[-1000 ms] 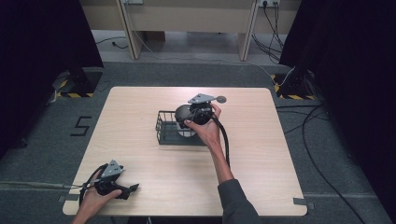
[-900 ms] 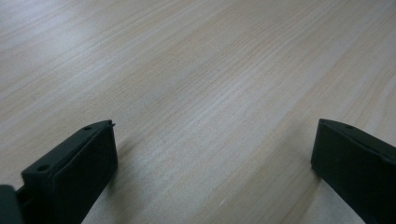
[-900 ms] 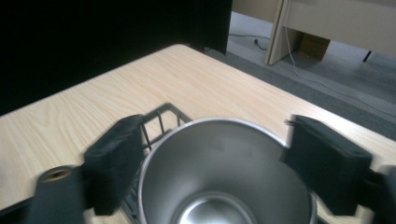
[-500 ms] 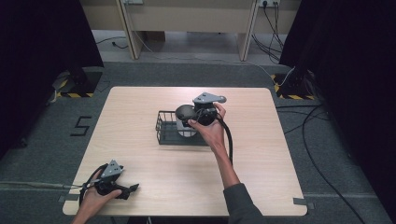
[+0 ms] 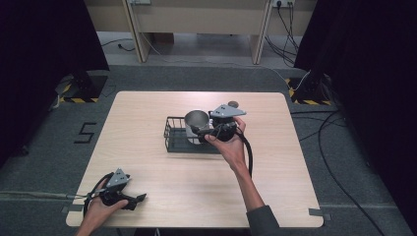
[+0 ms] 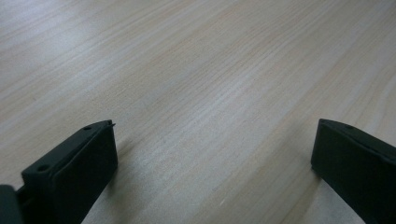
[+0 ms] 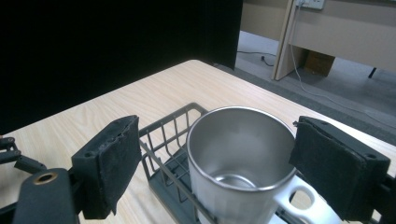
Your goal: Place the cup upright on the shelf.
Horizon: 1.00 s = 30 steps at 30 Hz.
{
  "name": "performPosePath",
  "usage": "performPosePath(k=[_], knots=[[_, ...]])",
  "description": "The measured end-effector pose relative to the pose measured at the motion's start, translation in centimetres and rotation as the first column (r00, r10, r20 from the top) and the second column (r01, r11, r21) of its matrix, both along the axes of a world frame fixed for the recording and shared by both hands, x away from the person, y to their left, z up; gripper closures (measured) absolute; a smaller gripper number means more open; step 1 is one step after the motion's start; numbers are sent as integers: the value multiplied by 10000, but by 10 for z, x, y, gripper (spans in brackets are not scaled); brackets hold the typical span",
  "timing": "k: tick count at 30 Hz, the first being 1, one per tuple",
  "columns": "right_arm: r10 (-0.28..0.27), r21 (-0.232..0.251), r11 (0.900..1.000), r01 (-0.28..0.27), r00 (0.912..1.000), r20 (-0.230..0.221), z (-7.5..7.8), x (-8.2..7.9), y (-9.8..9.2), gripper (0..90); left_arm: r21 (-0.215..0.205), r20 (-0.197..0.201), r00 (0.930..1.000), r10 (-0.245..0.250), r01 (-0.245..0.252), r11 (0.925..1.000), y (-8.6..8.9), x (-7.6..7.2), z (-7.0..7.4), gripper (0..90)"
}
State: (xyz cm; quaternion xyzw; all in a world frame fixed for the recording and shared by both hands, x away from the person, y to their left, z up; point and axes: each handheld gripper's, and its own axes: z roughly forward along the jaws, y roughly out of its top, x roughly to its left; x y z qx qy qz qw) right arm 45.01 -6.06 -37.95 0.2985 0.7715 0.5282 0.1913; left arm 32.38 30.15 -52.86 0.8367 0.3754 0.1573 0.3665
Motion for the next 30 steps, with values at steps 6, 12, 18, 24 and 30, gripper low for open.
performPosePath(k=[6, 12, 18, 24, 30], knots=[[125, 162, 9998, -126, 9999, 23, -1, -9, -6, 162, -1, 0, 10000, -1, 1, 10000, 0, 0, 0, 0], [300, 305, 9991, -300, 9996, 11, -6, -20, -11, 168, -10, 16, 10000, 10, -10, 10000, 0, 0, 0, 0], [333, 579, 9978, -331, 9994, -29, -16, -34, -21, 173, -14, 20, 10000, 13, -13, 10000, 0, 0, 0, 0], [232, 686, 9974, -230, 9997, -12, -23, -44, -31, 177, -16, 21, 10000, 16, -16, 10000, 0, 0, 0, 0], [171, 695, 9974, -167, 9998, -43, -30, -51, -37, 178, -13, 22, 10000, 14, -14, 10000, 0, 0, 0, 0]])
